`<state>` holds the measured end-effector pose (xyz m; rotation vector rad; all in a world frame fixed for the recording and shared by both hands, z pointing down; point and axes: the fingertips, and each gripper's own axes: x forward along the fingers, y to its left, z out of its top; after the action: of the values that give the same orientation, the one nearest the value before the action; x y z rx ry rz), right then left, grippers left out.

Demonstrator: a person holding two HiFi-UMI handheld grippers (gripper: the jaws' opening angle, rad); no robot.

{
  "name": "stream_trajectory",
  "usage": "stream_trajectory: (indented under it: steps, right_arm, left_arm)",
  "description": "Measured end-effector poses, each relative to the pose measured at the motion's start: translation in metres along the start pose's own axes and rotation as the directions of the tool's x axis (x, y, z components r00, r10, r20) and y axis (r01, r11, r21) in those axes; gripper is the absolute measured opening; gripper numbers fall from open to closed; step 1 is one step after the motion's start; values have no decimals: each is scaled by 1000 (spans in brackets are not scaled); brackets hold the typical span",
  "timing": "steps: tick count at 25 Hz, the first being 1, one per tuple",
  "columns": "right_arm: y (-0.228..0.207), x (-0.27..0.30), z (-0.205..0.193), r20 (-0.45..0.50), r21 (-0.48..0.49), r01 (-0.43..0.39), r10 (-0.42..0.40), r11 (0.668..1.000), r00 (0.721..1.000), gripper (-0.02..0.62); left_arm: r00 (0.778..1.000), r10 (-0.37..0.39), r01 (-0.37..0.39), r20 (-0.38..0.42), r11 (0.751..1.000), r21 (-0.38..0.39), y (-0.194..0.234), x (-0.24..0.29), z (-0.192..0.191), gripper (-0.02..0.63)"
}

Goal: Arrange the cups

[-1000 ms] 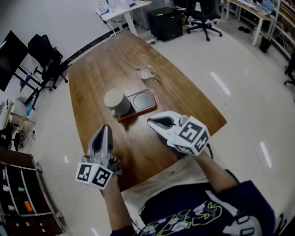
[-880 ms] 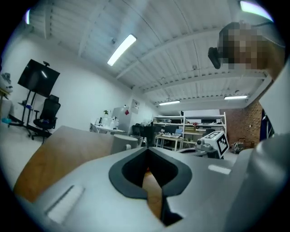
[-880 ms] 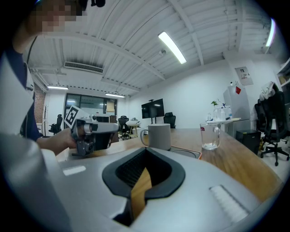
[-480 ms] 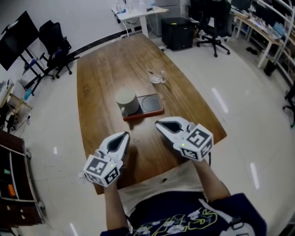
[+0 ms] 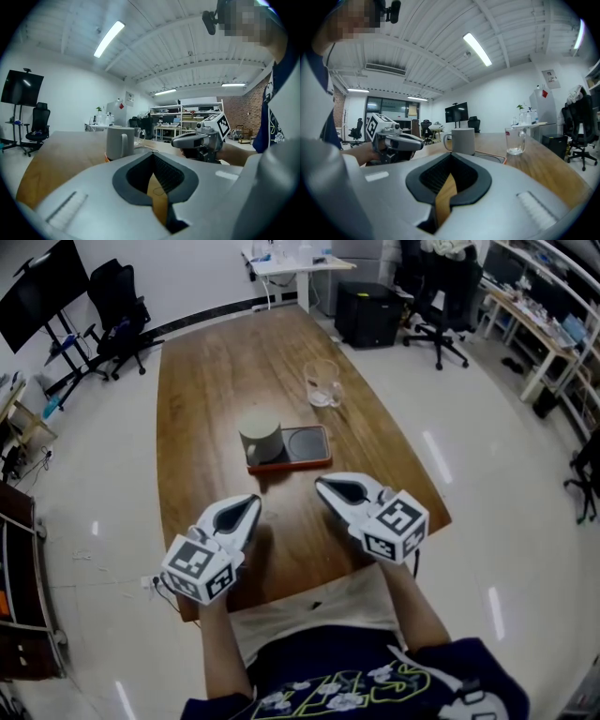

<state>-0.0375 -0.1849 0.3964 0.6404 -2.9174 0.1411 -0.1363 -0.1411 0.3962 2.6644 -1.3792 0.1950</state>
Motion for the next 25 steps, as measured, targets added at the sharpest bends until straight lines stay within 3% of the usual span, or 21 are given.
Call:
stream_trajectory:
  steps: [8,10,13,16,19,22,25]
  right_arm:
    - [-46,-4,-2,-2,16,130,-130,991,992,2]
    - [-69,-3,-4,-17,27,145,-144,989,989,160]
    - [-102,9,-12,-95,49,148,-143,988,985,281]
    - [-138,30,-15,-170,75,182,-167,980,971,490]
    - [-175,50,-3,-128,62,229,-220,971,967,549]
    - [-205,68,16,-20,36,267,-266,963,964,549]
    - [-225,90,23,0,33,270,-270,962,963,551]
  left_arm:
    - [1000,1,-1,5,1000,-1,1,2,0,0]
    - [1000,3,-3,4,1000,-1,1,2,-1,0]
    - [1000,3,-3,2,1000,0,1,2,-1,0]
    - [1000,3,-3,2,1000,1,-1,2,1,0]
    - [1000,1,-1,2,1000,1,-1,2,2,0]
    - [1000,1,-1,3,1000,2,0,2,2,0]
    - [1000,1,-1,4,1000,2,1,3,1,1]
